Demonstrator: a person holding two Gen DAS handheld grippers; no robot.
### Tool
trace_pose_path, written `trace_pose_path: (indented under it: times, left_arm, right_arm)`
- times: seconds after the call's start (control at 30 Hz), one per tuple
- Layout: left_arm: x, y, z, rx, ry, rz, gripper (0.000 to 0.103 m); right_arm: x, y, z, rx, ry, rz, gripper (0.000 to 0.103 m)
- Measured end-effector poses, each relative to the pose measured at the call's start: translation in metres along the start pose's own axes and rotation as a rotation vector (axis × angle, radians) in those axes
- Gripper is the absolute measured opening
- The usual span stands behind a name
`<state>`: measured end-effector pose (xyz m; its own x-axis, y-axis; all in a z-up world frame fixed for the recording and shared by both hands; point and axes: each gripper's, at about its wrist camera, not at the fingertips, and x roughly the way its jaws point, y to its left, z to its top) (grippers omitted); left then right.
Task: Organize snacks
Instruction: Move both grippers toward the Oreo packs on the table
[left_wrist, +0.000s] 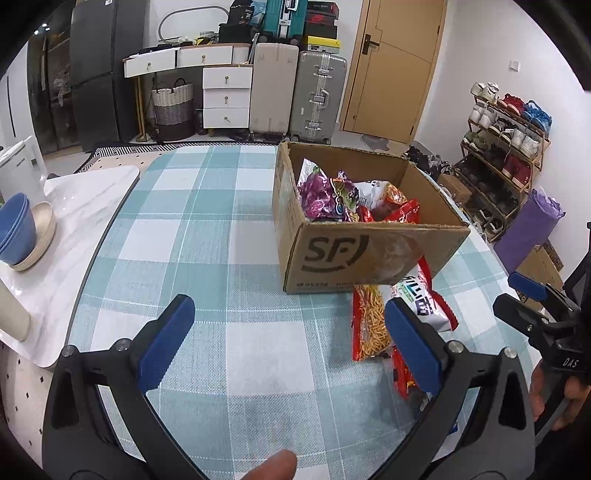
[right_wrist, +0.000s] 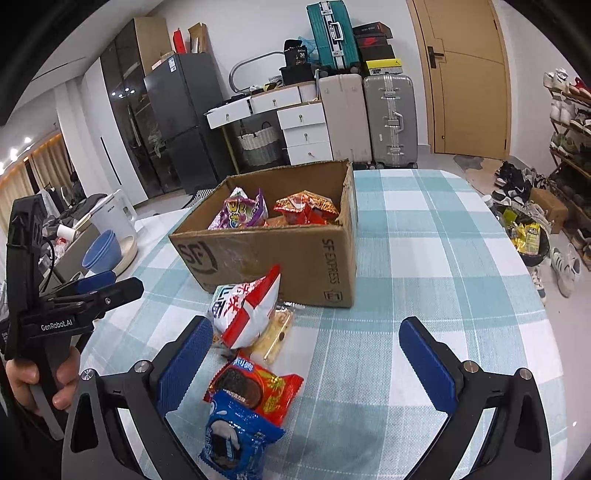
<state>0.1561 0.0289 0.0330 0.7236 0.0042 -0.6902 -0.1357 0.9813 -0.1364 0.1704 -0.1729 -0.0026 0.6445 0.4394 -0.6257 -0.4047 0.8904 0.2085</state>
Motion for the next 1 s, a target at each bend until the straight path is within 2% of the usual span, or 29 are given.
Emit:
trace_pose_path:
  times: [0.2, 0.6, 0.9, 1.0]
  left_arm:
    - [0.004, 0.005, -0.008, 0.007, 0.013, -0.005, 0.102]
    - [0.015, 0.004, -0.020, 0.019, 0.049, -0.012, 0.102]
    - [0.016, 0.000, -0.044, 0.032, 0.097, 0.009, 0.102]
    - [0.017, 0.000, -0.051, 0.028, 0.114, 0.014, 0.102]
  right_arm:
    - [0.004, 0.009, -0.019, 0.009, 0.044, -0.017, 0.102]
    - [0.024, 0.034, -0.054, -0.001, 0.146, 0.026, 0.102]
    - [0.031, 0.037, -0.077, 0.020, 0.200, 0.041, 0.102]
    - [0.032, 0.038, -0.080, 0.012, 0.198, 0.048, 0.098]
